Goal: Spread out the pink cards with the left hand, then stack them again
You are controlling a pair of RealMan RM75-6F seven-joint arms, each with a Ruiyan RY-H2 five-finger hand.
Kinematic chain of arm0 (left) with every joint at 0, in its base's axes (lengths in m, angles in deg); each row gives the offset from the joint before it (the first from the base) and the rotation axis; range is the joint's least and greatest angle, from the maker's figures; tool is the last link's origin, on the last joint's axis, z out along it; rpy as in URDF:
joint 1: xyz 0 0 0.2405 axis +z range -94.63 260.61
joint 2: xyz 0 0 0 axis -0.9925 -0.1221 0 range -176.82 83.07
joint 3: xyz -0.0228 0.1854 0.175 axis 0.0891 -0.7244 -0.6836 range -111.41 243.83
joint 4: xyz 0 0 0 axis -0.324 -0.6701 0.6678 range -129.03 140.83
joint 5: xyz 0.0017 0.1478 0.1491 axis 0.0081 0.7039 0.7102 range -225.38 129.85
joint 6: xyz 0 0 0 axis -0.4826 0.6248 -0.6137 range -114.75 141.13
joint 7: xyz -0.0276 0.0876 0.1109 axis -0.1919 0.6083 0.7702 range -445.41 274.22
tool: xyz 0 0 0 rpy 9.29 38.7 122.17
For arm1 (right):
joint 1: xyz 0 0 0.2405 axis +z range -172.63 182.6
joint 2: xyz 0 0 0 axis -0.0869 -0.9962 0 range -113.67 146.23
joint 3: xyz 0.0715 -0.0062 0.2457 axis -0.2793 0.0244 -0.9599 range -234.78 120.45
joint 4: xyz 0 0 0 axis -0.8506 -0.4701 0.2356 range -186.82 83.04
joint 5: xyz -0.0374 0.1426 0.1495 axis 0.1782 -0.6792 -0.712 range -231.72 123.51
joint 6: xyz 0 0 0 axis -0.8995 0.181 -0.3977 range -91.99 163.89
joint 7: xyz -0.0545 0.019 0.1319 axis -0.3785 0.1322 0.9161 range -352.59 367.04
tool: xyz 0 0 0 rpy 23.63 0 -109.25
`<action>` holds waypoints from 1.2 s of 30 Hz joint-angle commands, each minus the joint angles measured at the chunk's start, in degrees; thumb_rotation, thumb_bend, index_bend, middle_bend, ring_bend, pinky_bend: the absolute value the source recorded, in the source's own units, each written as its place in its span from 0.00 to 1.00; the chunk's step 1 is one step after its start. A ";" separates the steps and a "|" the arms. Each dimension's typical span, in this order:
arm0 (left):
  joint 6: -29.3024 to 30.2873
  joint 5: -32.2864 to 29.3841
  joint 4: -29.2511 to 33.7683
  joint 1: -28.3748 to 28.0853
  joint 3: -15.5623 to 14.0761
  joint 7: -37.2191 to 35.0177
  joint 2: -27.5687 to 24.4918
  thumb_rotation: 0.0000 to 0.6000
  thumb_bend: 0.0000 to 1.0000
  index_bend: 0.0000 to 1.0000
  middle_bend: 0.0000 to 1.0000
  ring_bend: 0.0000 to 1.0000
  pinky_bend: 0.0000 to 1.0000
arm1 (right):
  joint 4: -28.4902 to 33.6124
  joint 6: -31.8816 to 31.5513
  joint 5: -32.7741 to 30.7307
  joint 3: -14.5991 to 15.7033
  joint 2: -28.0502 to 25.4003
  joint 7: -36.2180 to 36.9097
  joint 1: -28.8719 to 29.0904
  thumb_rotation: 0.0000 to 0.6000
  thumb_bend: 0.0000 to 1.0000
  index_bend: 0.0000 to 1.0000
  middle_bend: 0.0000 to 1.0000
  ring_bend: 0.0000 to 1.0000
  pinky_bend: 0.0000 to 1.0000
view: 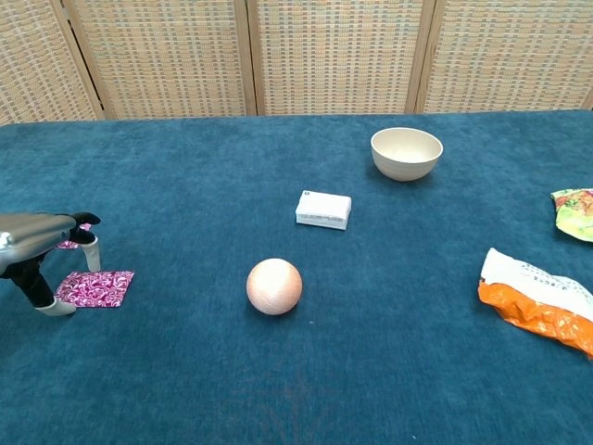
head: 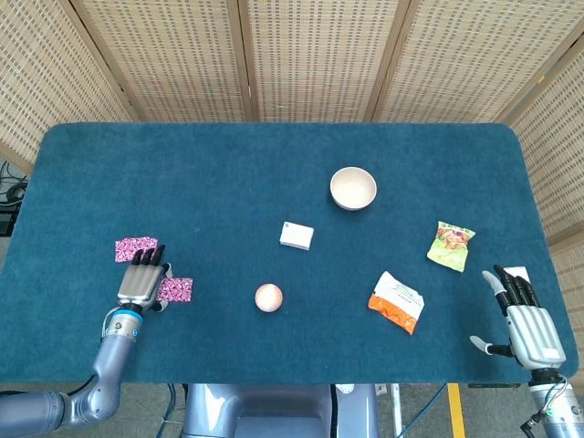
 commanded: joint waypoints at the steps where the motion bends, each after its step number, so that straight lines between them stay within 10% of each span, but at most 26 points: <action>1: 0.18 0.09 0.25 -0.01 0.25 -0.10 -0.32 1.00 0.26 0.43 0.00 0.00 0.00 | 0.01 -0.01 -0.01 0.00 -0.02 0.01 -0.01 1.00 0.10 0.00 0.00 0.00 0.00; 24: 0.37 -0.69 -0.87 -0.32 3.10 -1.54 -4.85 1.00 0.26 0.43 0.00 0.00 0.00 | 0.25 0.18 -0.01 0.14 0.10 -0.80 0.00 1.00 0.10 0.00 0.00 0.00 0.00; 36: -5.25 -4.64 -11.29 -1.44 5.72 -4.60 -5.10 1.00 0.26 0.43 0.00 0.00 0.00 | -0.13 1.57 -1.07 0.20 1.03 -3.39 0.44 1.00 0.10 0.00 0.00 0.00 0.00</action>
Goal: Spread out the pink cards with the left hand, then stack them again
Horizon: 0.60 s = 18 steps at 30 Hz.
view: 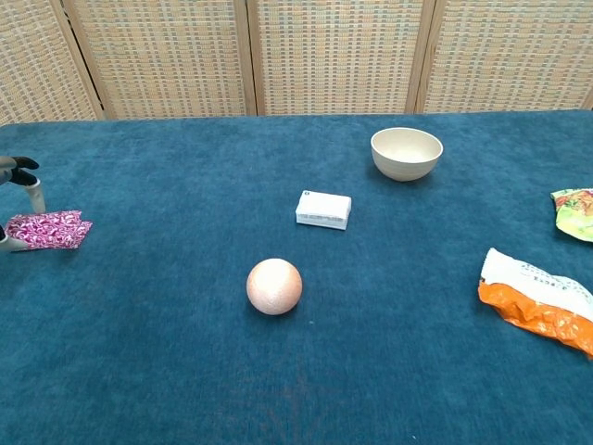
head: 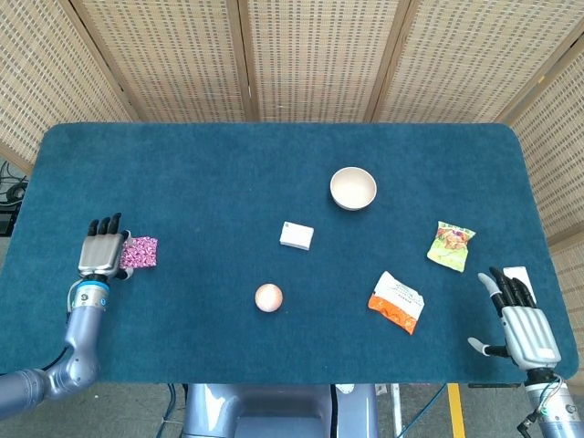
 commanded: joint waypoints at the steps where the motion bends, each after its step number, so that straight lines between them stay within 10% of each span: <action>1: -1.63 -0.45 -2.99 -0.48 0.64 -1.03 0.27 1.00 0.26 0.43 0.00 0.00 0.00 | -0.04 0.30 -0.28 0.01 0.25 -0.66 0.10 1.00 0.10 0.00 0.00 0.00 0.00; 18: -8.09 2.23 -15.11 -1.49 -0.35 -3.50 4.55 1.00 0.25 0.43 0.00 0.00 0.00 | -0.76 1.33 -2.08 -0.48 1.69 -3.26 0.53 1.00 0.10 0.00 0.00 0.00 0.00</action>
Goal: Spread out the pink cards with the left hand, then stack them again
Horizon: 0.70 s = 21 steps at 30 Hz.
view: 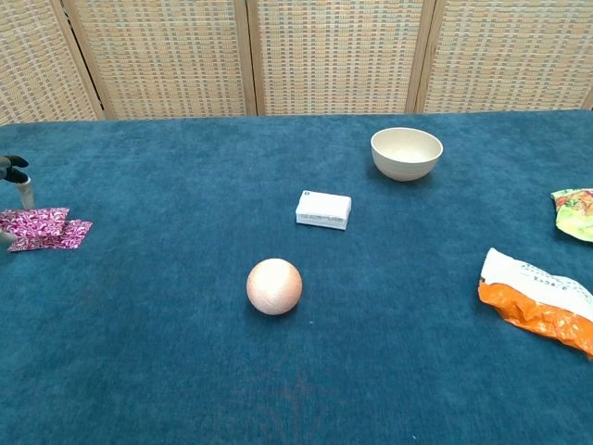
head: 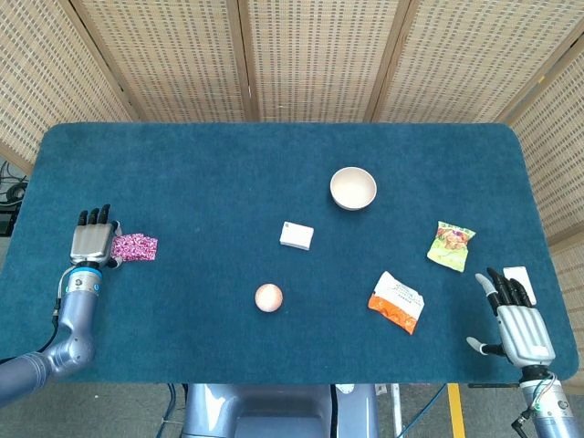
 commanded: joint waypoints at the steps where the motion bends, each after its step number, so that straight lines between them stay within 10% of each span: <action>1: -0.15 0.81 0.16 0.14 -0.23 -0.46 0.14 1.00 0.25 0.43 0.00 0.00 0.00 | -0.09 -0.17 0.08 -0.04 0.09 0.10 -0.03 1.00 0.10 0.00 0.00 0.00 0.00; 21: 1.16 1.16 1.71 0.71 -0.08 0.50 -0.81 1.00 0.21 0.31 0.00 0.00 0.00 | -0.15 -0.76 0.68 0.05 0.07 0.60 -0.18 1.00 0.10 0.00 0.00 0.00 0.00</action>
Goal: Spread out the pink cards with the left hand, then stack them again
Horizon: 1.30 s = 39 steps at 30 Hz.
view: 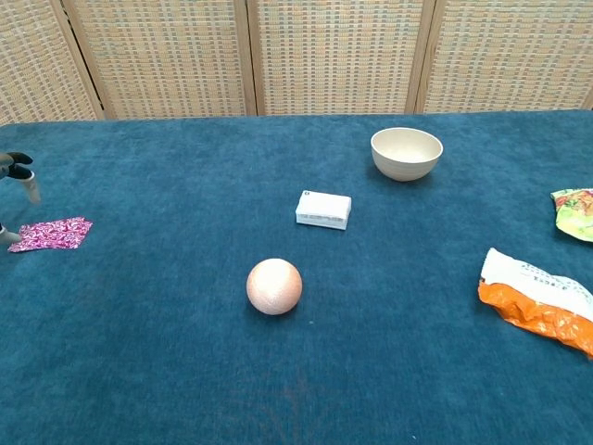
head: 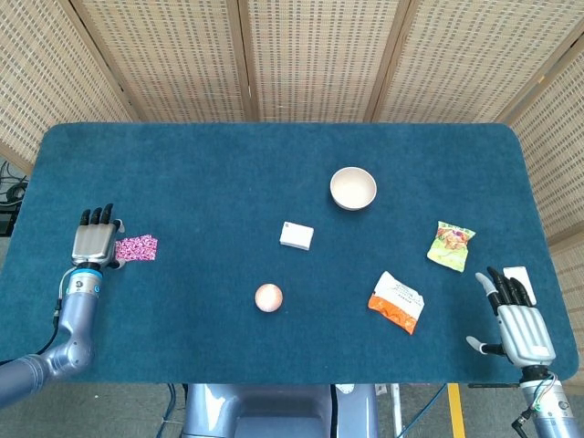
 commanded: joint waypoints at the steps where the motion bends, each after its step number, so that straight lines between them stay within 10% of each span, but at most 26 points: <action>1: -0.20 -0.28 -0.68 0.11 -0.12 0.17 0.34 1.00 0.21 0.31 0.00 0.00 0.00 | 0.01 -0.03 -0.08 -0.02 0.01 -0.05 -0.03 1.00 0.10 0.00 0.00 0.00 0.00; 13: 5.89 6.04 6.40 2.84 1.22 -5.71 -2.65 1.00 0.21 0.28 0.00 0.00 0.00 | -0.12 -0.61 0.09 -0.15 0.15 -0.40 -0.14 1.00 0.10 0.00 0.00 0.00 0.00; 26: 23.80 25.97 31.14 14.49 -9.08 -6.73 -12.16 1.00 0.11 0.10 0.00 0.00 0.00 | 0.42 -1.72 0.85 0.09 -0.56 -2.25 -0.55 1.00 0.10 0.00 0.00 0.00 0.00; 39: 30.40 34.22 30.71 23.07 -14.69 -8.51 -12.17 1.00 0.11 0.09 0.00 0.00 0.00 | 0.40 -2.75 2.41 0.37 -0.03 -2.66 -0.65 1.00 0.10 0.00 0.00 0.00 0.00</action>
